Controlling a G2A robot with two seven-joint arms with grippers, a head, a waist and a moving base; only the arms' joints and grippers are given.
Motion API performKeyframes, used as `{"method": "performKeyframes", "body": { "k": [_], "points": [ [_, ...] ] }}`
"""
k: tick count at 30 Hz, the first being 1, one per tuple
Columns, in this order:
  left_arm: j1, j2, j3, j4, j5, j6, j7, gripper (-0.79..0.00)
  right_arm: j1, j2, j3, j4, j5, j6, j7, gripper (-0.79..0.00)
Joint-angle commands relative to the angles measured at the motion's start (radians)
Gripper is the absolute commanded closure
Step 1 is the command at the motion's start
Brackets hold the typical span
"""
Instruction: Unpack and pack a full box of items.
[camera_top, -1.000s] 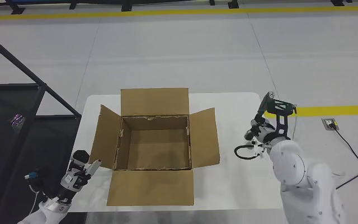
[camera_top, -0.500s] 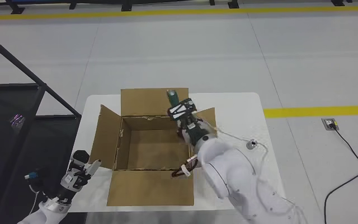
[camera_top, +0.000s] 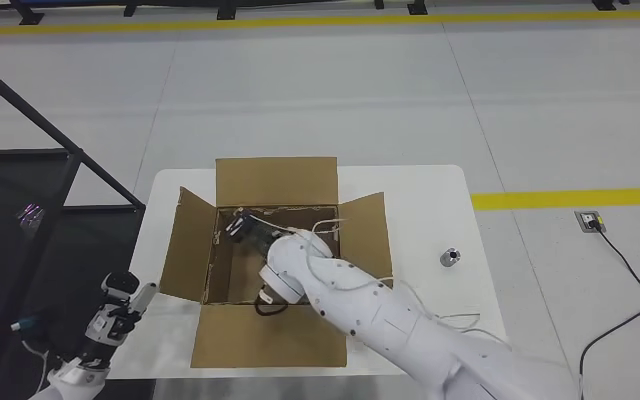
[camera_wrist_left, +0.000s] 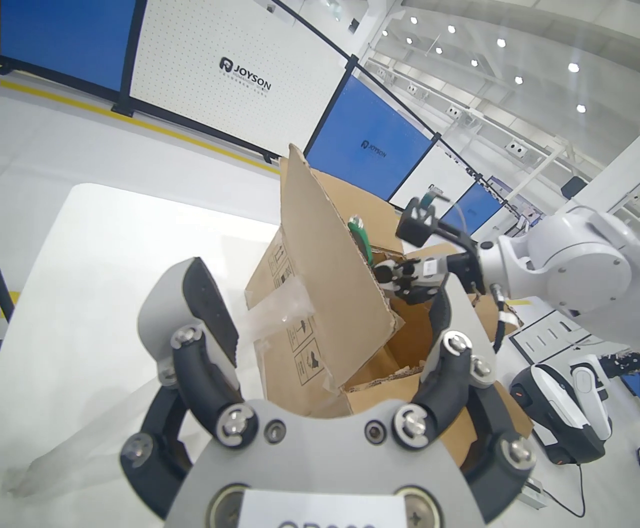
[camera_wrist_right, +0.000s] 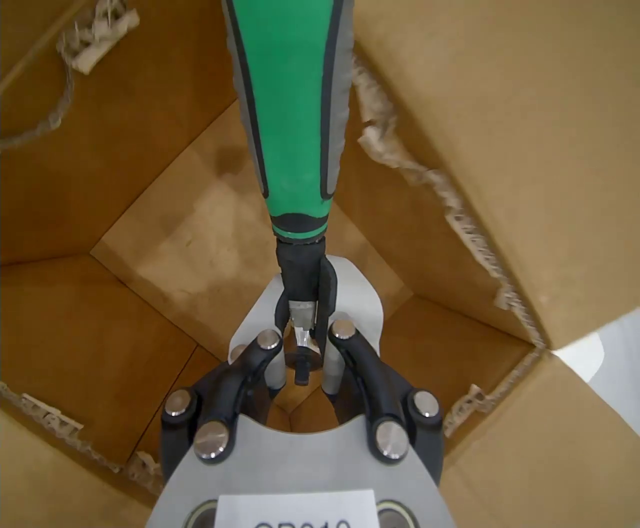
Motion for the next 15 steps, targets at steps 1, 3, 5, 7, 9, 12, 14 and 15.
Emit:
{"method": "performKeyframes", "body": {
  "k": [1, 3, 5, 7, 9, 12, 14, 15],
  "points": [
    [0.002, 0.0, -0.006, 0.001, -0.005, -0.002, -0.004, -0.785, 0.005, -0.042, -0.027, 0.097, 0.013, -0.022, -0.009, 0.0],
    [0.003, 0.0, -0.008, 0.001, -0.009, -0.003, -0.007, -0.785, 0.009, -0.079, -0.048, 0.175, 0.015, -0.037, -0.019, 0.0],
    [0.003, 0.0, -0.009, 0.0, -0.008, -0.003, -0.012, -0.785, 0.012, -0.112, -0.06, 0.24, 0.021, -0.045, -0.027, 0.0],
    [0.004, 0.0, -0.008, -0.003, -0.002, -0.003, -0.016, -0.785, 0.016, -0.142, -0.065, 0.3, 0.03, -0.054, -0.031, 0.0],
    [0.003, -0.001, -0.006, -0.006, 0.001, -0.004, -0.018, -0.785, 0.022, -0.168, -0.067, 0.354, 0.038, -0.067, -0.033, 0.0],
    [0.004, -0.001, -0.004, -0.009, 0.009, -0.006, -0.018, -0.785, 0.028, -0.201, -0.061, 0.424, 0.054, -0.07, -0.049, -0.077],
    [0.005, -0.002, -0.004, -0.009, 0.013, -0.006, -0.017, -0.785, 0.035, -0.218, -0.057, 0.463, 0.061, -0.083, -0.061, -0.102],
    [0.005, -0.002, -0.005, -0.009, 0.015, -0.006, -0.016, -0.785, 0.037, -0.225, -0.053, 0.48, 0.066, -0.085, -0.068, -0.108]
  ]
}}
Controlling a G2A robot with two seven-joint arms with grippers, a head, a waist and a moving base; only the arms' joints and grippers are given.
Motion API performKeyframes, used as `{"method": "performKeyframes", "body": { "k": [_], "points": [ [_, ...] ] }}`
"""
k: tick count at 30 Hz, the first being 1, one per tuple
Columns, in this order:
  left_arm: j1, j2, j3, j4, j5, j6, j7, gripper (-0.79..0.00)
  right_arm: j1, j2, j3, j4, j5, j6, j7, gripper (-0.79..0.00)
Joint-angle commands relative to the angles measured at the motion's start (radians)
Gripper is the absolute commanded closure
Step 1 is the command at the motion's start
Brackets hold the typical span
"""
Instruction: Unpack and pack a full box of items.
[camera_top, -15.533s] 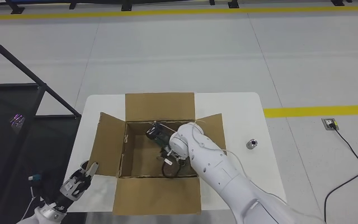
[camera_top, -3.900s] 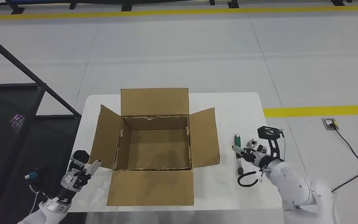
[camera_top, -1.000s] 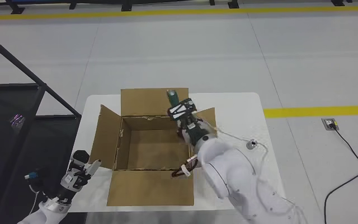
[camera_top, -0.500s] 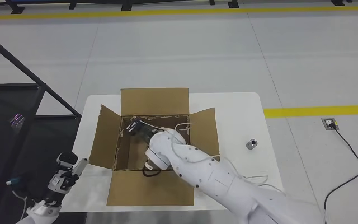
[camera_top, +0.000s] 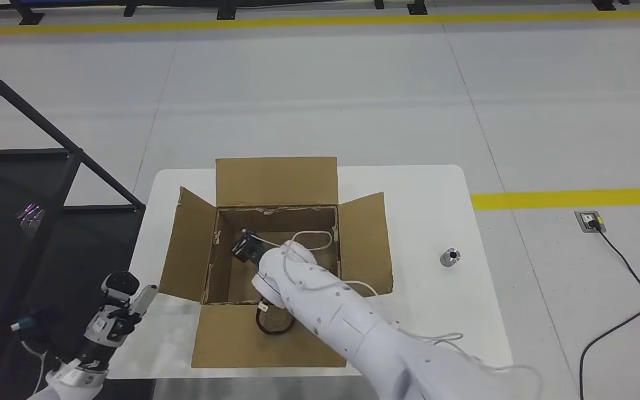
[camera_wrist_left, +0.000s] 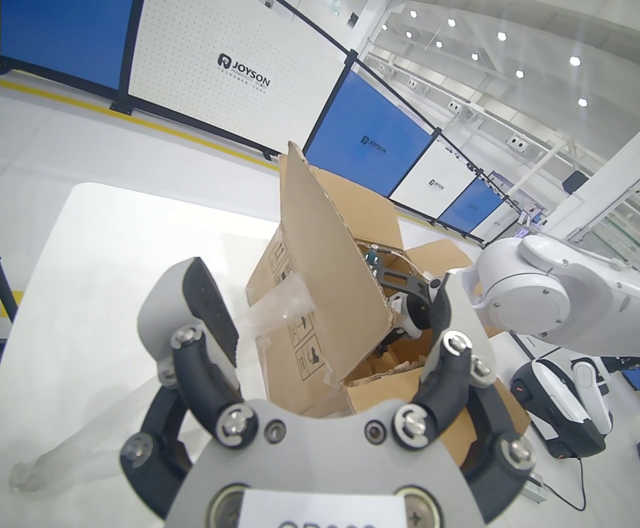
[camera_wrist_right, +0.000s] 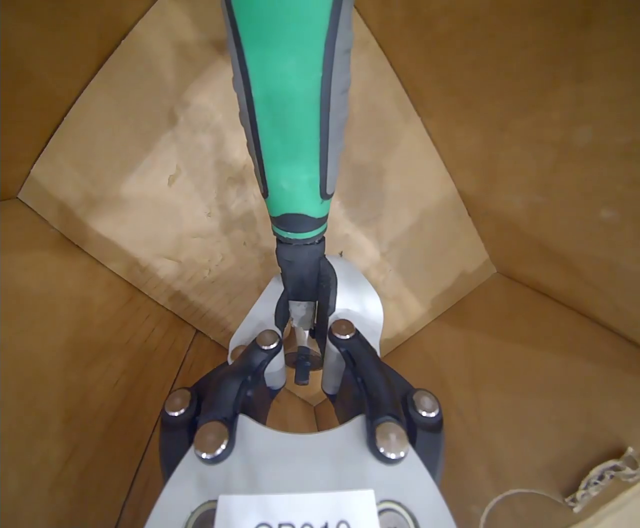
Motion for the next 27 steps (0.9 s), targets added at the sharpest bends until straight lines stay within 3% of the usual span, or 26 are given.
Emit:
{"method": "performKeyframes", "body": {
  "k": [1, 4, 11, 18, 23, 27],
  "points": [
    [0.001, -0.001, -0.001, 0.001, 0.002, -0.001, 0.002, -0.785, 0.005, -0.014, 0.007, 0.034, 0.01, -0.007, -0.012, -0.154],
    [0.004, -0.001, -0.002, 0.003, 0.003, -0.003, 0.005, -0.785, 0.015, -0.025, 0.014, 0.067, 0.02, -0.016, -0.026, -0.212],
    [0.009, -0.003, -0.013, 0.003, -0.002, -0.006, 0.017, -0.785, 0.029, -0.024, 0.027, 0.078, 0.048, -0.021, -0.06, -0.225],
    [0.009, -0.004, -0.021, 0.011, -0.011, -0.003, 0.017, -0.785, 0.051, -0.004, 0.084, 0.049, 0.107, -0.107, -0.163, -0.249],
    [0.006, -0.005, -0.014, -0.005, -0.004, 0.007, 0.01, -0.785, 0.035, 0.042, 0.12, -0.054, 0.086, -0.13, -0.238, -0.268],
    [0.006, -0.005, -0.014, -0.005, -0.004, 0.007, 0.01, -0.785, -0.018, 0.118, 0.179, -0.232, 0.04, -0.112, -0.254, -0.286]
  ]
}}
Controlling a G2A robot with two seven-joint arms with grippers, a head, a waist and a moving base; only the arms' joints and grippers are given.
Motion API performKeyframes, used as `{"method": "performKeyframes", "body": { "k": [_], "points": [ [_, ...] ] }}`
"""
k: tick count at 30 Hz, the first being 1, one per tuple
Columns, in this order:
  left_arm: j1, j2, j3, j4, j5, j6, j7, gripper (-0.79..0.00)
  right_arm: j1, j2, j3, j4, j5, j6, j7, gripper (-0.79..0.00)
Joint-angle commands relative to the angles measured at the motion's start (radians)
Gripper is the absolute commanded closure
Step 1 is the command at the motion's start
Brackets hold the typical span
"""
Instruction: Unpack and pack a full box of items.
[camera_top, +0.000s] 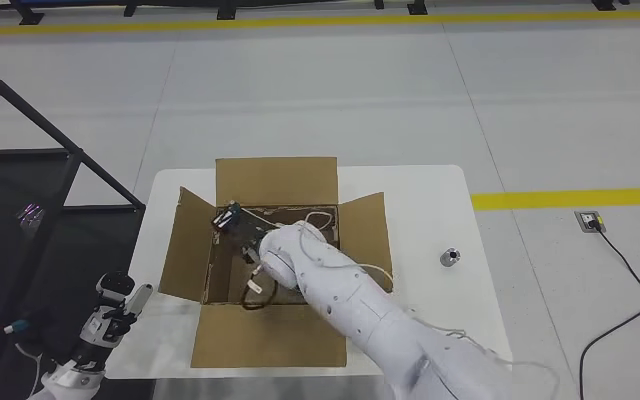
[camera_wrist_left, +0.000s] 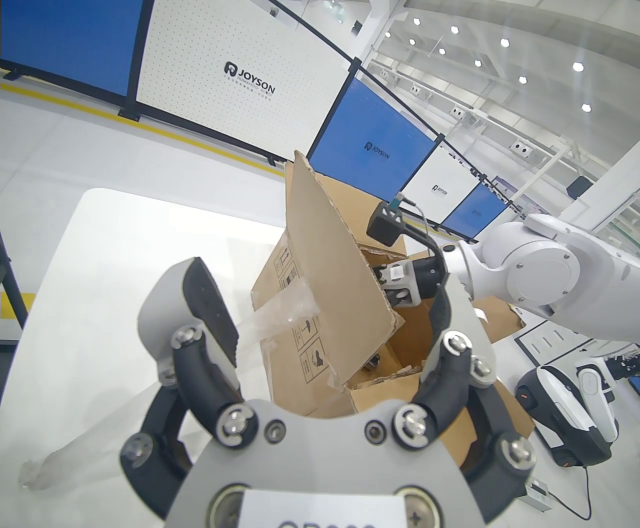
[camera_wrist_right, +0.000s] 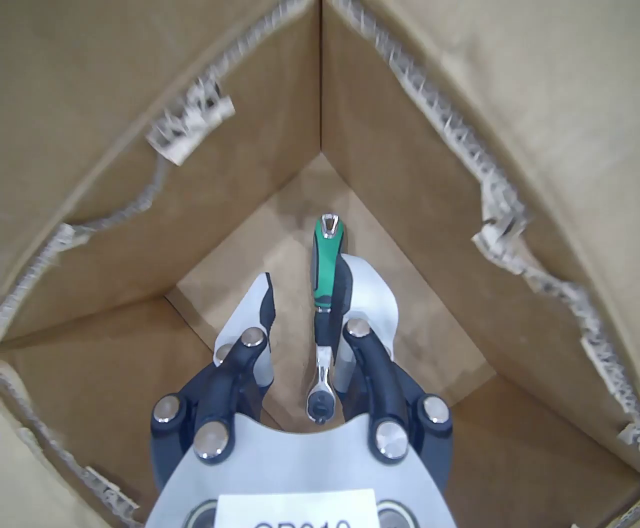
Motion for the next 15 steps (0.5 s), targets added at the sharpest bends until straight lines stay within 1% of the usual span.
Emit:
{"method": "performKeyframes", "body": {
  "k": [1, 3, 4, 6, 8, 10, 11, 13, 14, 15],
  "points": [
    [0.0, 0.0, 0.0, 0.0, 0.0, 0.0, 0.0, -0.785, -0.045, 0.052, 0.042, -0.138, -0.037, 0.018, 0.011, -0.289],
    [0.0, 0.0, 0.0, 0.0, 0.0, 0.0, 0.0, -0.785, -0.122, 0.115, 0.1, -0.326, -0.104, 0.046, 0.053, -0.299],
    [0.0, 0.0, 0.0, 0.0, 0.0, 0.0, 0.0, -0.785, -0.177, 0.151, 0.139, -0.446, -0.151, 0.065, 0.088, -0.299],
    [0.0, 0.0, 0.0, 0.0, 0.0, 0.0, 0.0, -0.785, -0.324, 0.225, 0.236, -0.732, -0.263, 0.075, 0.187, -0.311],
    [0.0, 0.0, 0.0, 0.0, 0.0, 0.0, 0.0, -0.785, -0.503, 0.289, 0.349, -1.027, -0.366, 0.031, 0.292, -0.329],
    [0.0, 0.0, 0.0, 0.0, 0.0, 0.0, 0.0, -0.785, -0.666, 0.333, 0.455, -1.261, -0.439, -0.023, 0.341, -0.351],
    [0.0, 0.0, 0.0, 0.0, 0.0, 0.0, 0.0, -0.785, -0.732, 0.348, 0.503, -1.35, -0.471, -0.039, 0.345, -0.354],
    [0.0, 0.0, 0.0, 0.0, 0.0, 0.0, 0.0, -0.785, -0.839, 0.369, 0.595, -1.487, -0.501, -0.044, 0.33, -0.388],
    [0.0, 0.0, 0.0, 0.0, 0.0, 0.0, 0.0, -0.785, -0.879, 0.376, 0.645, -1.538, -0.495, -0.044, 0.324, -0.508],
    [0.0, 0.0, 0.0, 0.0, 0.0, 0.0, 0.0, -0.785, -0.91, 0.382, 0.699, -1.582, -0.495, -0.032, 0.318, -0.748]
  ]
}}
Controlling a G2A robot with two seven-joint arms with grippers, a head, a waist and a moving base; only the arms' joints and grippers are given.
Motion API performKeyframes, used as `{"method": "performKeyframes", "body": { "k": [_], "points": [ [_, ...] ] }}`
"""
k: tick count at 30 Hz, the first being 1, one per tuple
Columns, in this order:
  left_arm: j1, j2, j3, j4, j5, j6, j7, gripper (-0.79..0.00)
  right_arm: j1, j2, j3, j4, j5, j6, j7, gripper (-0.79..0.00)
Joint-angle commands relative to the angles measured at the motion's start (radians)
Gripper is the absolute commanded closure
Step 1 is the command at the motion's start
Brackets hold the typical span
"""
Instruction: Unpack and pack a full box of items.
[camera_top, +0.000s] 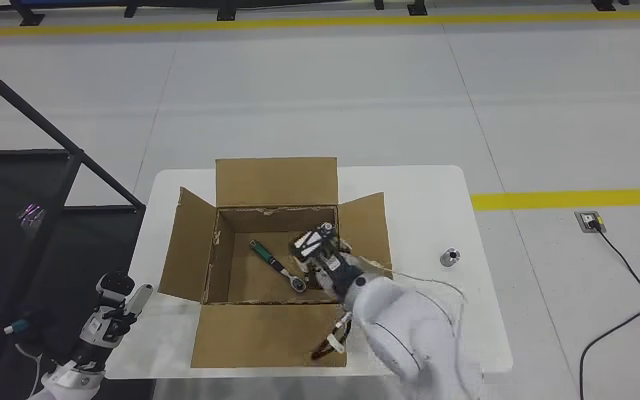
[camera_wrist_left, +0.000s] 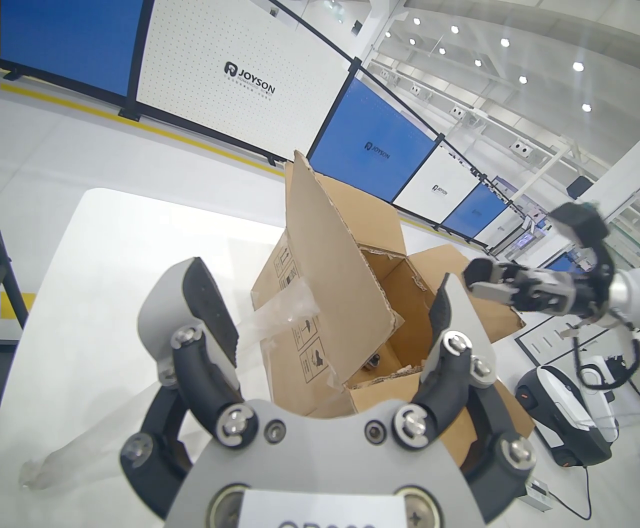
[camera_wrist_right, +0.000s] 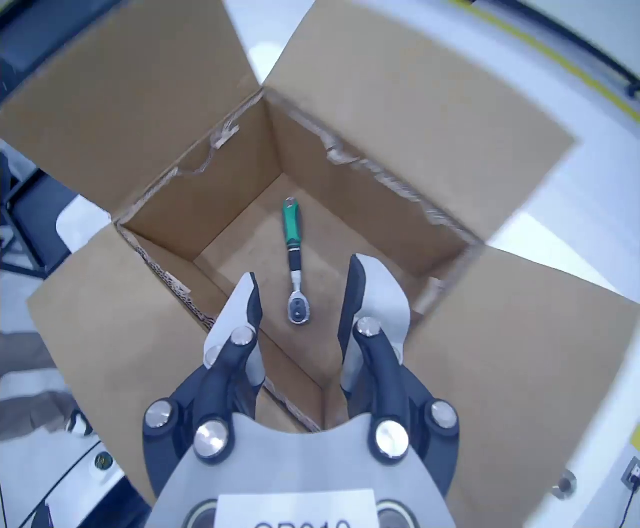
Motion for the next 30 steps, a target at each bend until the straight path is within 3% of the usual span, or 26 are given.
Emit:
{"method": "performKeyframes", "body": {
  "k": [1, 5, 9, 15, 21, 30],
  "points": [
    [0.0, 0.0, 0.0, 0.0, 0.0, 0.0, 0.0, -0.785, -0.075, 0.01, 0.124, -0.131, 0.004, 0.032, -0.012, -0.785],
    [0.0, 0.0, 0.0, 0.0, 0.0, 0.0, 0.0, -0.785, -0.082, 0.019, 0.317, -0.141, 0.054, 0.126, 0.026, -0.785],
    [0.0, 0.0, 0.0, 0.0, 0.0, 0.0, 0.0, -0.785, 0.046, 0.028, 0.447, 0.053, 0.1, 0.184, 0.156, -0.785],
    [0.0, 0.0, 0.0, 0.0, 0.0, 0.0, 0.0, -0.785, 0.299, 0.043, 0.513, 0.525, 0.049, 0.276, 0.302, -0.785],
    [0.0, 0.0, 0.0, 0.0, 0.0, 0.0, 0.0, -0.785, 0.481, 0.068, 0.576, 0.949, 0.036, 0.278, 0.387, -0.785],
    [0.0, 0.0, 0.0, 0.0, 0.0, 0.0, 0.0, -0.785, 0.613, 0.091, 0.584, 1.273, 0.036, 0.245, 0.342, -0.785]
  ]
}}
